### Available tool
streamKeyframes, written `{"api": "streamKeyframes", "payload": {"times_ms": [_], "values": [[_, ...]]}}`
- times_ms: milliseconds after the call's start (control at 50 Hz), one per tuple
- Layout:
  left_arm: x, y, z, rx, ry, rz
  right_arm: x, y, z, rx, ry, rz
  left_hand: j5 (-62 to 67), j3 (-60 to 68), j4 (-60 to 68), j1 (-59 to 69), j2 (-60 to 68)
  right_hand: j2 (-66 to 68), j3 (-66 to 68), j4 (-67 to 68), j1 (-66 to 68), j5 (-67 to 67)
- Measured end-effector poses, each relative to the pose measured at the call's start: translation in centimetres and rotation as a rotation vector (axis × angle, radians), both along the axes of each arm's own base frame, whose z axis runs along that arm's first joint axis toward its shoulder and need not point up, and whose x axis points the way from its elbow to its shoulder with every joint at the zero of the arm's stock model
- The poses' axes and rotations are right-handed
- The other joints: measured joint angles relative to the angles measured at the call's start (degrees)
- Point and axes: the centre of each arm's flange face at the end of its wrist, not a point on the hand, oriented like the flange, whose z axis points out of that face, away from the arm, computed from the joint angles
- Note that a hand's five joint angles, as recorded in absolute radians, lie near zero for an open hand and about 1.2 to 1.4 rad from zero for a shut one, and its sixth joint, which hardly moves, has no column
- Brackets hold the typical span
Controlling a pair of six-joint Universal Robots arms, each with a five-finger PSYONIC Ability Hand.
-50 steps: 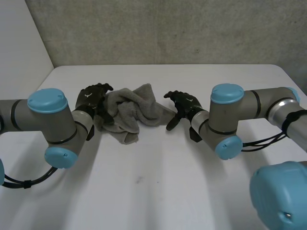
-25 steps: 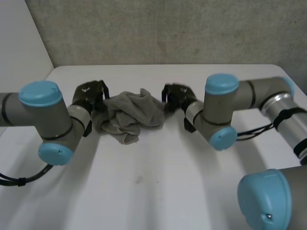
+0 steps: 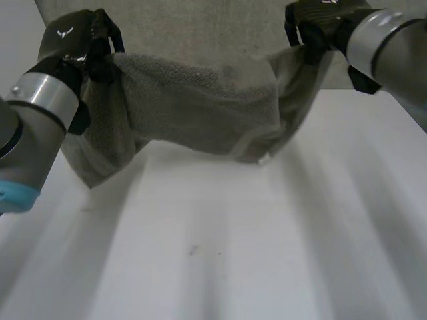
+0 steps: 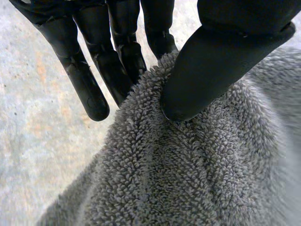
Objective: Fold the towel.
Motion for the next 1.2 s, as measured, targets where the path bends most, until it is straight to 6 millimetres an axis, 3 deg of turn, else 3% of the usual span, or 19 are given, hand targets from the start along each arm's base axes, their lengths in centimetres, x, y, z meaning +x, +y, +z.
{"api": "streamKeyframes", "payload": {"times_ms": [120, 220, 340, 380, 420, 480, 560, 640, 700, 740, 800, 860, 880, 900, 940, 1000, 1060, 1140, 1200], "values": [[0.7, 2.6, -3.1, 0.157, -0.067, -0.011, -2.8, 2.0, -1.4, 0.081, 0.174, -0.002, 0.00, 0.00, 0.01, 0.00, 0.01, 0.00, 0.00, 0.00, 0.01, 0.00], [0.6, 3.4, -6.9, 0.314, -0.140, -0.025, -3.8, 3.1, -4.8, 0.158, 0.339, 0.032, 0.01, 0.00, 0.01, 0.26, 0.01, 0.00, 0.00, 0.00, 0.02, 0.00], [-0.7, 1.5, -10.1, 0.372, -0.241, -0.039, -3.3, 2.5, -9.7, 0.215, 0.456, 0.077, 0.01, 0.04, 0.02, 0.26, 0.02, 0.00, 0.00, 0.00, 0.03, 0.00], [-1.5, -0.3, -10.4, 0.335, -0.278, -0.040, -2.4, 1.1, -11.0, 0.186, 0.448, 0.069, 0.01, 0.06, 0.02, 0.26, 0.02, 0.00, 0.00, 0.00, 0.03, 0.00], [-2.4, -2.3, -9.7, 0.268, -0.289, -0.034, -1.3, -1.0, -11.1, 0.112, 0.393, 0.031, 0.01, 0.07, 0.02, 0.26, 0.03, 0.00, 0.00, 0.00, 0.04, 0.00], [-3.4, -4.6, -7.3, 0.153, -0.263, -0.020, -0.1, -3.8, -9.7, -0.017, 0.273, -0.028, 0.01, 0.07, 0.03, 0.26, 0.04, 0.00, 0.00, 0.00, 0.05, 0.00], [-4.1, -6.6, -2.2, -0.020, -0.169, 0.007, 0.7, -6.5, -4.6, -0.224, 0.025, -0.095, 0.01, 0.07, 0.02, 0.26, 0.04, 0.00, 0.00, 0.00, 0.08, 0.00], [-3.4, -6.0, 3.0, -0.140, -0.048, 0.065, 0.3, -6.2, 0.9, -0.352, -0.184, -0.099, 0.01, 0.07, 0.02, 0.26, 0.04, 0.00, 0.00, 0.00, 0.10, 0.01], [-2.6, -5.1, 4.3, -0.156, 0.000, 0.110, 0.0, -5.4, 2.7, -0.364, -0.240, -0.087, 0.01, 0.07, 0.03, 0.26, 0.04, 0.00, 0.00, 0.00, 0.10, 0.08], [-2.0, -4.1, 4.1, -0.132, 0.019, 0.150, -0.3, -4.5, 3.0, -0.334, -0.246, -0.073, 0.01, 0.07, 0.03, 0.26, 0.04, 0.00, 0.00, 0.00, 0.10, 0.24], [-1.8, -2.4, 1.6, -0.047, -0.006, 0.175, -0.4, -3.4, 1.7, -0.248, -0.197, -0.049, 0.01, 0.07, 0.03, 0.26, 0.05, 0.00, 0.00, 0.00, 0.10, 0.24], [-1.9, -0.5, -1.9, 0.052, -0.060, 0.170, -0.4, -2.4, -0.9, -0.139, -0.108, -0.017, 0.01, 0.07, 0.03, 0.27, 0.05, 0.00, 0.00, 0.00, 0.10, 0.24], [-1.9, 0.6, -4.1, 0.113, -0.099, 0.158, -0.3, -2.0, -2.4, -0.087, -0.063, -0.001, 0.01, 0.07, 0.03, 0.27, 0.05, 0.00, 0.00, 0.00, 0.10, 0.24], [-2.0, 0.9, -4.7, 0.130, -0.111, 0.154, -0.3, -1.7, -3.3, -0.056, -0.035, 0.009, 0.01, 0.07, 0.03, 0.27, 0.05, 0.00, 0.00, 0.00, 0.10, 0.24], [-2.0, 2.7, -8.0, 0.219, -0.173, 0.128, -0.5, -0.8, -6.5, 0.044, 0.057, 0.039, 0.01, 0.07, 0.03, 0.27, 0.05, 0.00, 0.00, 0.01, 0.11, 0.24], [-2.0, 4.8, -11.0, 0.303, -0.235, 0.095, -0.7, 0.0, -9.6, 0.130, 0.140, 0.061, 0.01, 0.07, 0.03, 0.27, 0.04, 0.00, 0.00, 0.01, 0.14, 0.24], [-1.9, 7.5, -14.0, 0.391, -0.306, 0.048, -1.7, 1.3, -13.9, 0.246, 0.255, 0.081, 0.01, 0.07, 0.03, 0.27, 0.04, 0.00, 0.00, 0.01, 0.15, 0.24], [-1.9, 10.3, -16.1, 0.456, -0.368, -0.004, -3.0, 2.3, -16.8, 0.326, 0.328, 0.084, -0.49, -1.61, -1.30, -0.19, -1.73, 0.00, 0.00, 0.01, 0.15, 0.24], [-1.9, 12.2, -17.1, 0.489, -0.405, -0.044, -4.0, 2.8, -18.0, 0.365, 0.356, 0.076, -11.21, -13.20, -13.38, -11.54, -13.36, 0.00, 0.00, 0.01, 0.15, 0.24]]}}
